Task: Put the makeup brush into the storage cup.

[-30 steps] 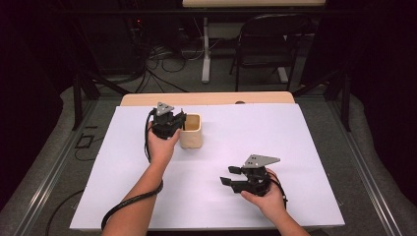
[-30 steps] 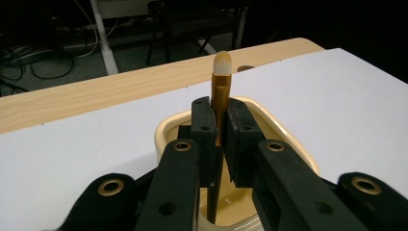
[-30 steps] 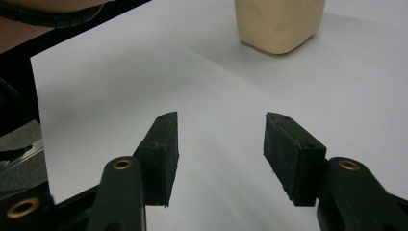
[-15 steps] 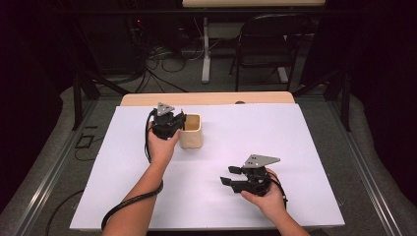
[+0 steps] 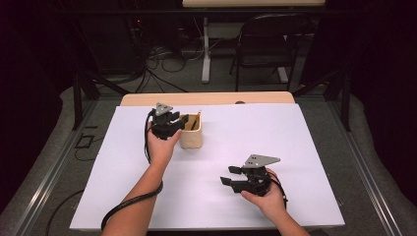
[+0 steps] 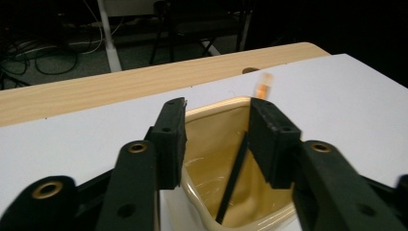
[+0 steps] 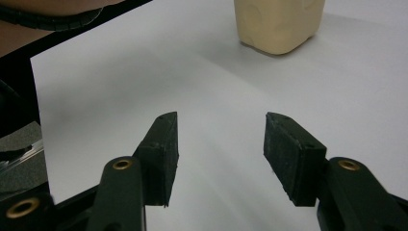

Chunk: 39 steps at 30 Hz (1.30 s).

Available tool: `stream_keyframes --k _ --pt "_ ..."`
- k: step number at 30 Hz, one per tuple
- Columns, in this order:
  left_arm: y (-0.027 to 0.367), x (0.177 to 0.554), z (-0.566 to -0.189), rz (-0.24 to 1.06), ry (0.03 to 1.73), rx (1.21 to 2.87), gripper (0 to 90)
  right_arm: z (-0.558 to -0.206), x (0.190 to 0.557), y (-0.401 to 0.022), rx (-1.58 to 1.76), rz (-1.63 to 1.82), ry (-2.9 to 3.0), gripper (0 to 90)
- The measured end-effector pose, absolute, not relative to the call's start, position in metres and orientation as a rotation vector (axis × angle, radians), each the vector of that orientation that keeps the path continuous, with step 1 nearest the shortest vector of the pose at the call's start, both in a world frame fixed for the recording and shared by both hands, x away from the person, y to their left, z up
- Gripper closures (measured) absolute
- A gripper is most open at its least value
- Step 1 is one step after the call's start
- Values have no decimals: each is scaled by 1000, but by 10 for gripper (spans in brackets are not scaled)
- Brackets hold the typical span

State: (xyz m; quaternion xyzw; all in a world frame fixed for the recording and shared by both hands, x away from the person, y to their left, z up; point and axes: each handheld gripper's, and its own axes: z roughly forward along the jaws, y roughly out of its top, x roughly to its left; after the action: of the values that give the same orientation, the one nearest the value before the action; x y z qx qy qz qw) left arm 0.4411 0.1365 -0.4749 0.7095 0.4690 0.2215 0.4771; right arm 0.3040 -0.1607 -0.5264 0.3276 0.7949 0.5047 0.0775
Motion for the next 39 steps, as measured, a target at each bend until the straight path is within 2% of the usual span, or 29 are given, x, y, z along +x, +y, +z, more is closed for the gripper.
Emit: stream_keyframes --k 5,13,39 --pt "136 442 -476 539 1152 1736 488 -526 304 -161 981 1513 2382 463" --pt "137 442 -475 528 1148 1736 445 -526 304 -161 988 1500 2382 462" --pt "146 424 -457 526 1113 1742 420 -526 304 -161 989 1524 2363 454"
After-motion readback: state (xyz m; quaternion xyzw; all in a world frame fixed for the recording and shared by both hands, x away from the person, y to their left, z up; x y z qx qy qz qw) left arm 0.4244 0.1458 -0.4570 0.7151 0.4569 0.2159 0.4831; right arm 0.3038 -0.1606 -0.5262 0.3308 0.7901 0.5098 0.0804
